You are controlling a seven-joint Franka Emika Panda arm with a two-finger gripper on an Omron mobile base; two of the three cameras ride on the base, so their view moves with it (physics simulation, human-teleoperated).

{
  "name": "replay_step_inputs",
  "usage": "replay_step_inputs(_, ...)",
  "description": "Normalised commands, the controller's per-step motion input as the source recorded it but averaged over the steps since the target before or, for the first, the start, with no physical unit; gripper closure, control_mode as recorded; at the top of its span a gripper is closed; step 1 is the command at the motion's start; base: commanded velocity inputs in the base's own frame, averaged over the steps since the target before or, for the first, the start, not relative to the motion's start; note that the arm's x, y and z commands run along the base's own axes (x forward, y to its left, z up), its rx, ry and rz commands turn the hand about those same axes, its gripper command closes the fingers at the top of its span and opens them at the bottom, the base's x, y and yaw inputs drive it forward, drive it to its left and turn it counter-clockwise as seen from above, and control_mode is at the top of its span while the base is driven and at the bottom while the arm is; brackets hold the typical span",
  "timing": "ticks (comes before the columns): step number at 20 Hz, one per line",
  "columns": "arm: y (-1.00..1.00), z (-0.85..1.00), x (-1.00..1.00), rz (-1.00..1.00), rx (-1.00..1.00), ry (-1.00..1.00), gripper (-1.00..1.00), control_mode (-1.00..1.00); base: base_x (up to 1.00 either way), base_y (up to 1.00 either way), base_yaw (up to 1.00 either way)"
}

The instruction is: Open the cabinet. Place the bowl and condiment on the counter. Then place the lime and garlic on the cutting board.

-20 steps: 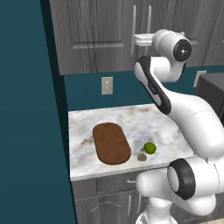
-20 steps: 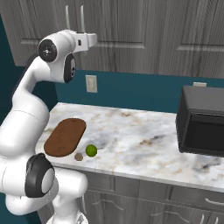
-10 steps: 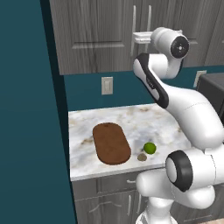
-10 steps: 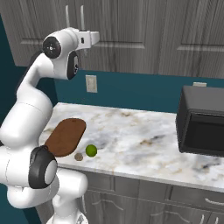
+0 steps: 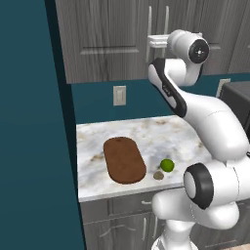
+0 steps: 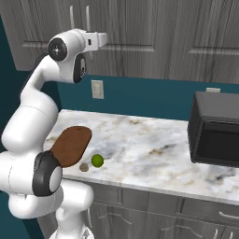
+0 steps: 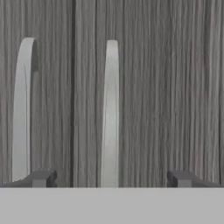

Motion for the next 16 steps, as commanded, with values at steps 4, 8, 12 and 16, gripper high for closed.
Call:
replay_step_inputs(4, -0.04, 0.0, 0.11, 0.0, 0.0, 0.0, -1.0, -1.0, 0.0, 0.0, 0.0)
replay_step_inputs(8, 0.0, 0.0, 0.15, 0.0, 0.0, 0.0, -1.0, -1.0, 0.0, 0.0, 0.0)
replay_step_inputs(12, 0.0, 0.0, 0.15, 0.0, 0.0, 0.0, -1.0, -1.0, 0.0, 0.0, 0.0)
replay_step_inputs(16, 0.0, 0.0, 0.14, 0.0, 0.0, 0.0, -1.0, -1.0, 0.0, 0.0, 0.0)
